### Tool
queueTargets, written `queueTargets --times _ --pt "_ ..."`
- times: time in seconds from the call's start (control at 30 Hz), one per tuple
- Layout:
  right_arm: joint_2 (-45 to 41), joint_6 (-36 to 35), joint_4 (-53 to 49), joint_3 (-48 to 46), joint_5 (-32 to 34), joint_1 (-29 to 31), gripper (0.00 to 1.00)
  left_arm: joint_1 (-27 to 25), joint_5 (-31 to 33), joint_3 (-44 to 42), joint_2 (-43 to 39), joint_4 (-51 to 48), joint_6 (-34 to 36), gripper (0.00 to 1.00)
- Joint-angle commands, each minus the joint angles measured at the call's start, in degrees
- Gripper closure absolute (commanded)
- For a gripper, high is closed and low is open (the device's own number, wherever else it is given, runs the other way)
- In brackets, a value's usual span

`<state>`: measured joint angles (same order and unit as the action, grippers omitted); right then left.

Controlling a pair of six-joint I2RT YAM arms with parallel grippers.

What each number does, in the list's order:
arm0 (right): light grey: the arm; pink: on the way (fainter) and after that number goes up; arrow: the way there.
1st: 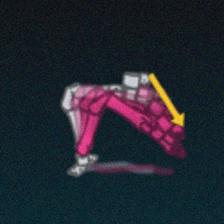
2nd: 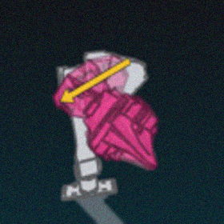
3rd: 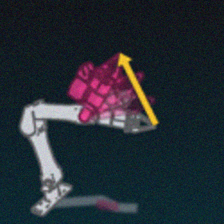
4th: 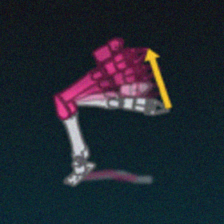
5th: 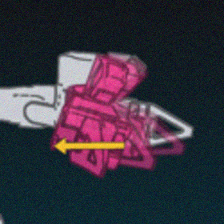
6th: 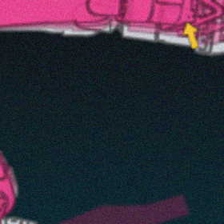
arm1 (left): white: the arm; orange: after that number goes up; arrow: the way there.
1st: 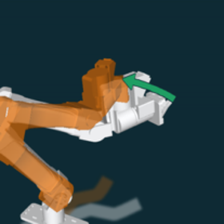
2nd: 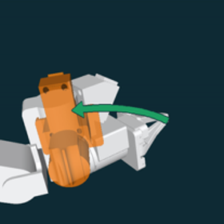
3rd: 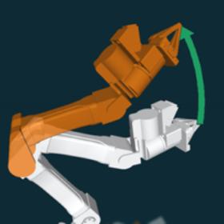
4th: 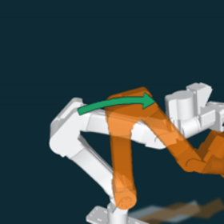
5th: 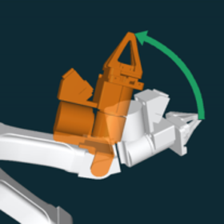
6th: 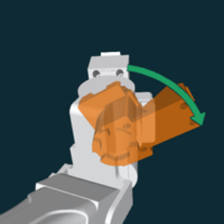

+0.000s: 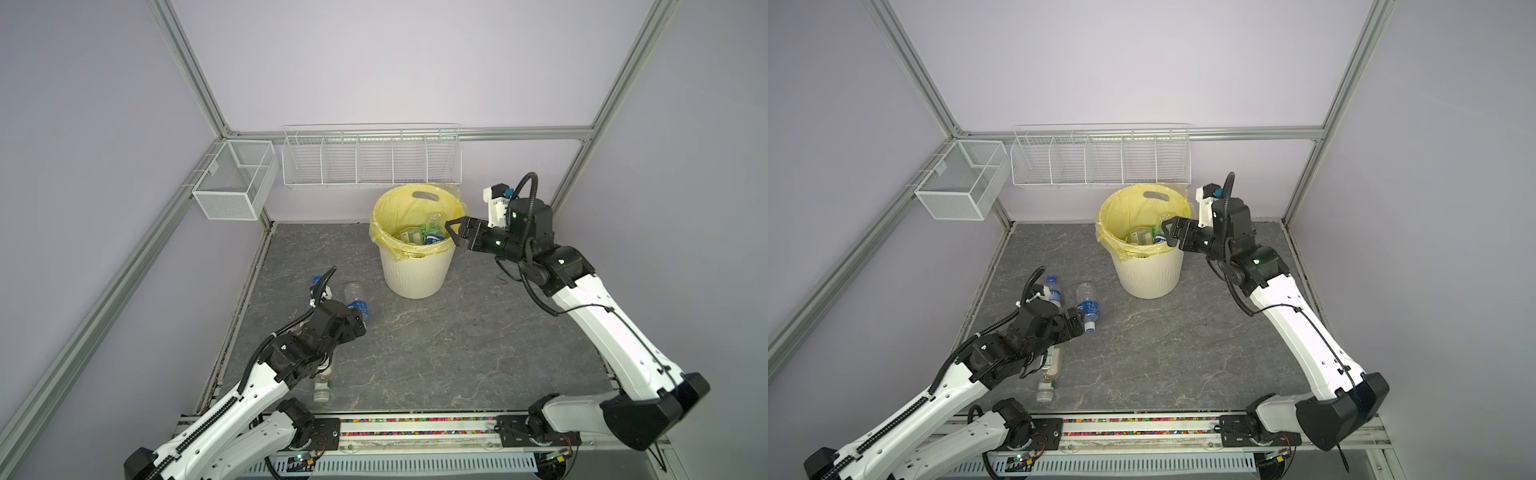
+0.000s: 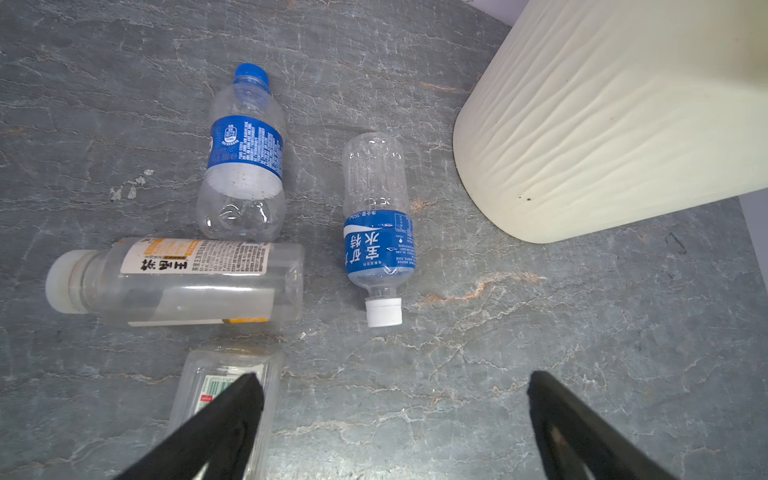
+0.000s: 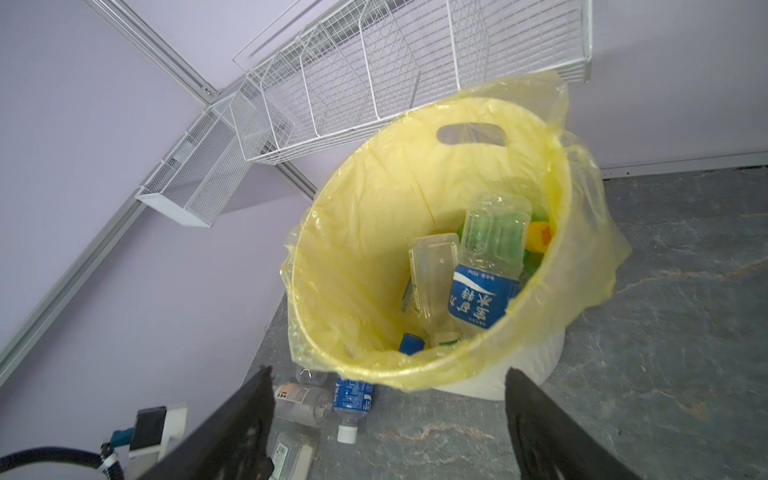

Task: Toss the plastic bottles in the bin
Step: 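Withdraw the right gripper from the bin while the left lowers toward the square bottle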

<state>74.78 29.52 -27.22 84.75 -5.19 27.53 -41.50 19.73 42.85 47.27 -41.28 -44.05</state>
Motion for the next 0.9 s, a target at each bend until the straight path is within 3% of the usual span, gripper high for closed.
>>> queueTargets --times 0.0,0.5,0.87 --pt "-4.10 -2.07 -1.06 -5.45 2.00 0.30 0.12 0.45 1.03 1.87 -0.08 -2.05 -1.58 0.01" --pt "-14.31 -3.33 -3.54 -21.43 2.40 0.21 0.12 0.52 2.66 -0.34 -1.38 -8.35 -9.12 0.01" --pt "-15.80 -2.99 -2.81 -25.80 2.50 0.17 0.12 4.63 -2.23 -6.14 -3.76 -6.89 -7.26 0.01"
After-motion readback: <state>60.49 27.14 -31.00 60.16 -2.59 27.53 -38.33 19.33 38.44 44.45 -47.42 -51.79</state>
